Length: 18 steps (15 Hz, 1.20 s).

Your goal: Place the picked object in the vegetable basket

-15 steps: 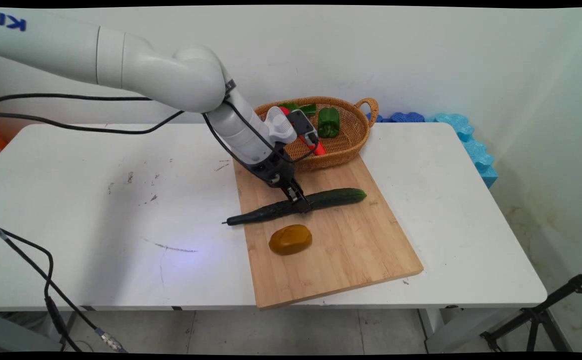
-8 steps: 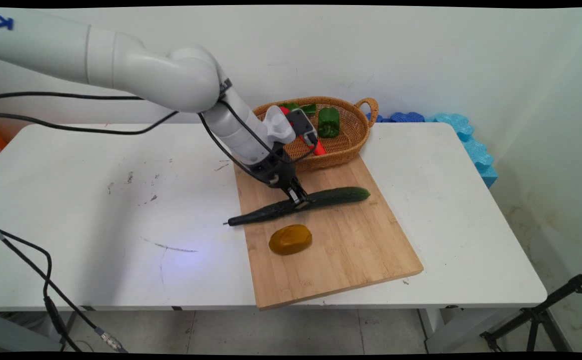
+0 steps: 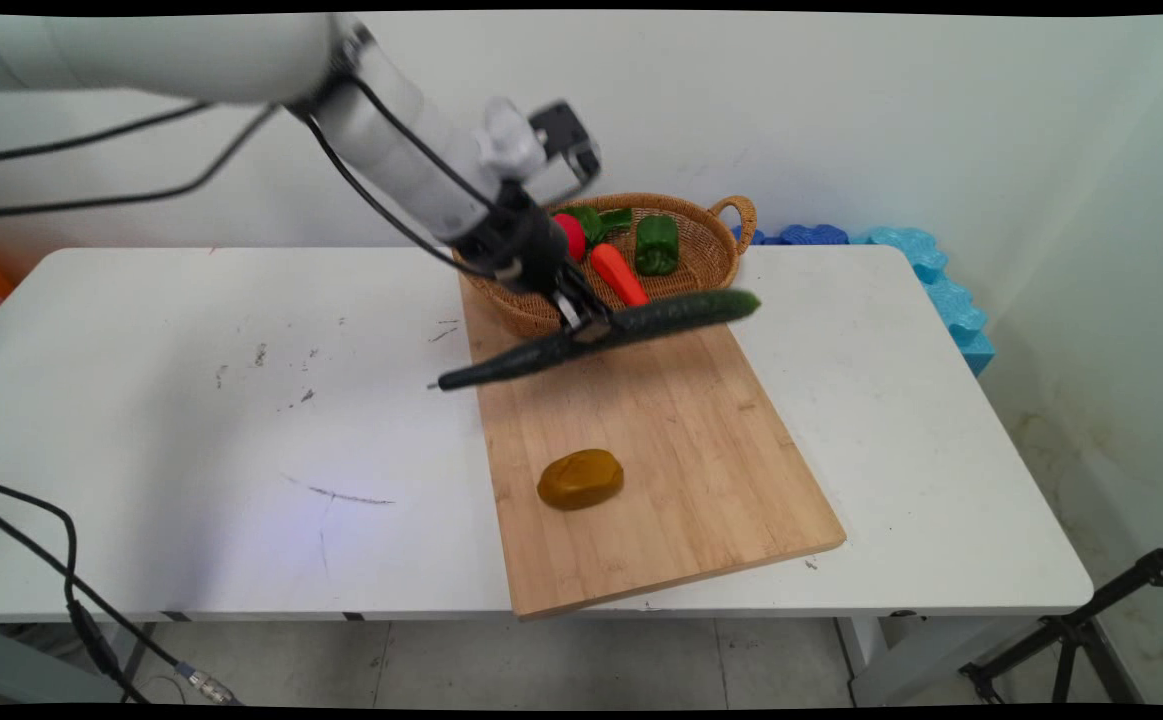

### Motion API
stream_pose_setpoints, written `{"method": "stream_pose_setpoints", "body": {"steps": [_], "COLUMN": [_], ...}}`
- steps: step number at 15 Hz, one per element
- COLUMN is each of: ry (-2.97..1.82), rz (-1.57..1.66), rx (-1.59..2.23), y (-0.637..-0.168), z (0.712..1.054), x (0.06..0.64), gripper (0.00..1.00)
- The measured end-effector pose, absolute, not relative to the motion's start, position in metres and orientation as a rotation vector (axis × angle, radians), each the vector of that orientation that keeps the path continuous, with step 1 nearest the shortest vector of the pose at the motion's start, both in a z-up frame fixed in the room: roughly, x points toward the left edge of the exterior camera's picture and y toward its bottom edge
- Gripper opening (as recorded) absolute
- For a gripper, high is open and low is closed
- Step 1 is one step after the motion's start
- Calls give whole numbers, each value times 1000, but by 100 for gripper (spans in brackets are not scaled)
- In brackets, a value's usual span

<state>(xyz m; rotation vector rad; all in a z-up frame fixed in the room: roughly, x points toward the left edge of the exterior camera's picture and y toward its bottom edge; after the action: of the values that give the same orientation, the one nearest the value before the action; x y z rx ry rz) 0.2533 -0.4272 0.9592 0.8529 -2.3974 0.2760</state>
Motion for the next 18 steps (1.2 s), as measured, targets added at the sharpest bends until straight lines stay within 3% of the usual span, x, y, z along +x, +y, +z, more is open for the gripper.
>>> {"method": "stream_pose_setpoints", "body": {"steps": [5, 9, 13, 18], "ry": [-2329, -2284, -2256, -2262], "rz": [338, 422, 491, 514], "rx": [868, 928, 1034, 1176], "y": [-434, -457, -486, -518], "z": [1014, 1038, 1040, 1013], "x": [277, 294, 308, 308], "gripper": [0, 0, 0, 0]}}
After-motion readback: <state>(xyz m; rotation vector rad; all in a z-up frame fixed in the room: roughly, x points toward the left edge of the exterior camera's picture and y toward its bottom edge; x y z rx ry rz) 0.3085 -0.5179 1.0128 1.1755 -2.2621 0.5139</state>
